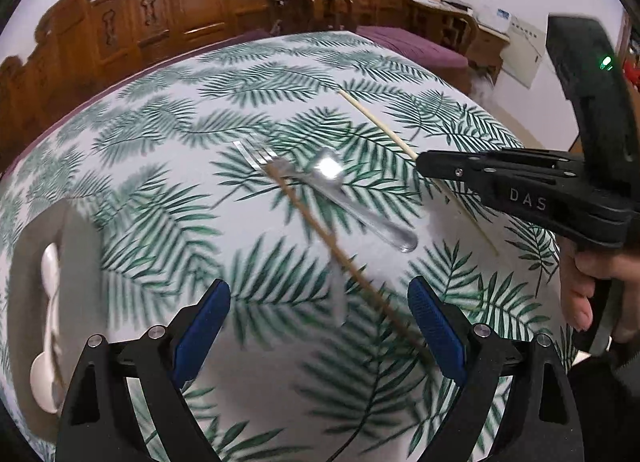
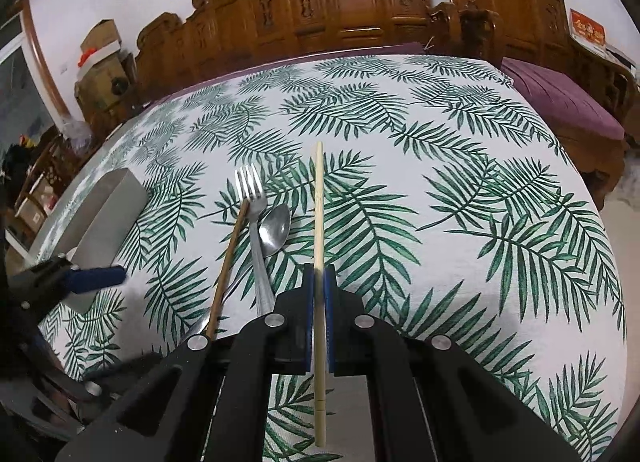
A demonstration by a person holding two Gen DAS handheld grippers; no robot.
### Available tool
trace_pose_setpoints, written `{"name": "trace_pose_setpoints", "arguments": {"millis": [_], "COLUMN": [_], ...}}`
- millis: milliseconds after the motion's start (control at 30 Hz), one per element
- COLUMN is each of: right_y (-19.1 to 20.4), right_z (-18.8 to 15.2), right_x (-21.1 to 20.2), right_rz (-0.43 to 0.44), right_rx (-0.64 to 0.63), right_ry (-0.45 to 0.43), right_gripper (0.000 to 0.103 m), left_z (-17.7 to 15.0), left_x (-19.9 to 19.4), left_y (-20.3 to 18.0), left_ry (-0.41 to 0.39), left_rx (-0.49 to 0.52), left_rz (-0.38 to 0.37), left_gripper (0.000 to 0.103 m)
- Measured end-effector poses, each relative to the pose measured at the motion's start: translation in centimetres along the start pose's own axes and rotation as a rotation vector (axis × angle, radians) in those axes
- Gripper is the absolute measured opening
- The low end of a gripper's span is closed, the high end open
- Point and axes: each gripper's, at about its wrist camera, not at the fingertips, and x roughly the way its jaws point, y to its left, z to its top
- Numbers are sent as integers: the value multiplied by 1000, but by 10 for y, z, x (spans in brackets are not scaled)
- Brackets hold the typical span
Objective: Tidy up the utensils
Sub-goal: 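Grasp a dark wooden chopstick with the left gripper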
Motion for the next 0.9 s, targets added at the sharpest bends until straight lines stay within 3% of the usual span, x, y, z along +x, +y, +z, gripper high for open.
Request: {"name": "trace_pose_setpoints", "arguments": {"millis": [200, 267, 400, 467, 567, 900], "right_y": [-5, -6, -7, -7, -5, 8], "right_z": [0, 0, 0, 0, 0, 1], "right_x": [0, 1, 2, 2, 2, 1], "right_rz": [8, 7, 10, 11, 14, 19], "right_rx": [19, 24, 26, 29, 25, -3], "right_ry": [-2, 2, 2, 2, 0, 2], "right_gripper": [6, 6, 6, 6, 6, 6], "left_z": [13, 15, 15, 14, 12, 2], "left_x": [30, 39, 39, 37, 34, 17], "left_y": [-11, -11, -9, -6, 2, 15], "left_ry": [53, 73, 69, 74, 86, 81], "left_rx": [-3, -12, -19, -30, -53, -59], "left_rz": [-7, -2, 12, 1, -10, 19], "left_gripper": [62, 47, 30, 15, 8, 4]}}
